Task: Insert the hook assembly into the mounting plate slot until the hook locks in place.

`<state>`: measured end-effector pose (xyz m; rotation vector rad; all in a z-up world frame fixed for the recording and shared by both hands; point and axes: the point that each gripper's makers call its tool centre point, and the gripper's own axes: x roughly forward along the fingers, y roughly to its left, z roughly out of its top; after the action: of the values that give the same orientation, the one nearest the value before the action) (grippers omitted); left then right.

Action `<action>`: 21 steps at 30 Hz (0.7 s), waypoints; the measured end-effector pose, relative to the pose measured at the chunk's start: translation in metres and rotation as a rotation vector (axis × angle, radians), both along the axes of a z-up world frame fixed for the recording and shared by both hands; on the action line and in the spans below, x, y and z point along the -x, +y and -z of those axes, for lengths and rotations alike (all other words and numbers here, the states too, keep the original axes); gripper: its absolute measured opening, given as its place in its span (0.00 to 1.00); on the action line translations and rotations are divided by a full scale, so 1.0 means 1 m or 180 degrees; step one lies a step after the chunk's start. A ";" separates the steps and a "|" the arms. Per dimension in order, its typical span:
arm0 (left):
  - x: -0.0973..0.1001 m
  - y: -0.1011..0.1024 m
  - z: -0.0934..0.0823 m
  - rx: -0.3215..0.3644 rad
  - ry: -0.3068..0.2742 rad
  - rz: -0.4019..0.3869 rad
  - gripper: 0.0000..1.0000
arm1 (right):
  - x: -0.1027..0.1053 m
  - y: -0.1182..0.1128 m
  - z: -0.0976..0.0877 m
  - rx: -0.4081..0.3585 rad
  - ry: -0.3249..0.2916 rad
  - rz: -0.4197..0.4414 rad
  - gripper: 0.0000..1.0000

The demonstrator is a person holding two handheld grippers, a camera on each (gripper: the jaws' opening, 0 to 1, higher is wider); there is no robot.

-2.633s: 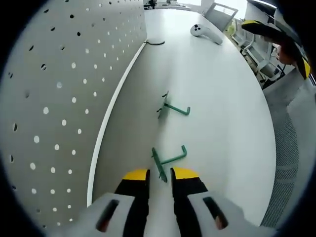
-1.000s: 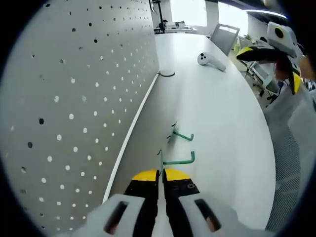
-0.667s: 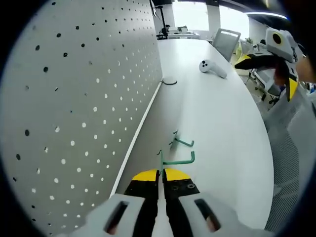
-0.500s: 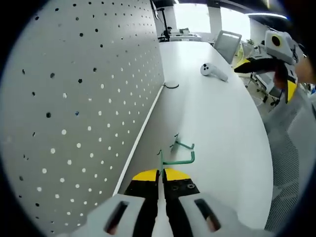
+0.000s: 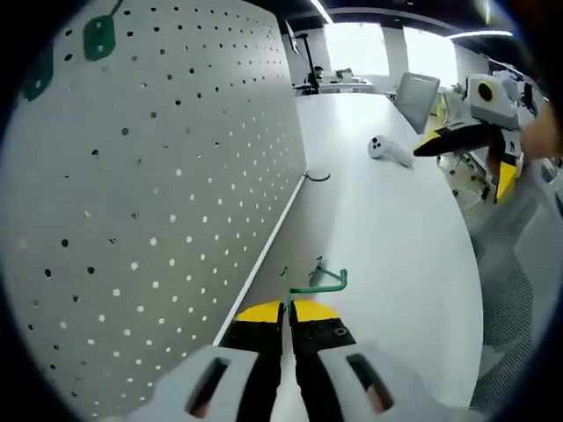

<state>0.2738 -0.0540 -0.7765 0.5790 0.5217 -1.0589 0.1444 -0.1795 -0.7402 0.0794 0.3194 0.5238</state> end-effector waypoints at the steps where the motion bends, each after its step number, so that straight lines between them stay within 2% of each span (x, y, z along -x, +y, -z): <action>1: 0.001 0.000 -0.003 0.0040 -0.0026 -0.0008 0.03 | 0.000 0.000 0.001 0.0013 0.0001 -0.0004 0.74; 8: 0.005 0.006 -0.012 0.0166 -0.0095 -0.0124 0.03 | 0.001 0.004 0.003 0.0103 -0.0004 -0.0067 0.74; 21: 0.018 0.018 -0.029 0.0457 -0.0235 -0.0305 0.03 | 0.002 0.004 0.004 0.0100 0.0013 -0.0065 0.74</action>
<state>0.2556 -0.0361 -0.7471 0.4602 0.4013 -0.9717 0.1427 -0.1758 -0.7445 0.0470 0.3327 0.5389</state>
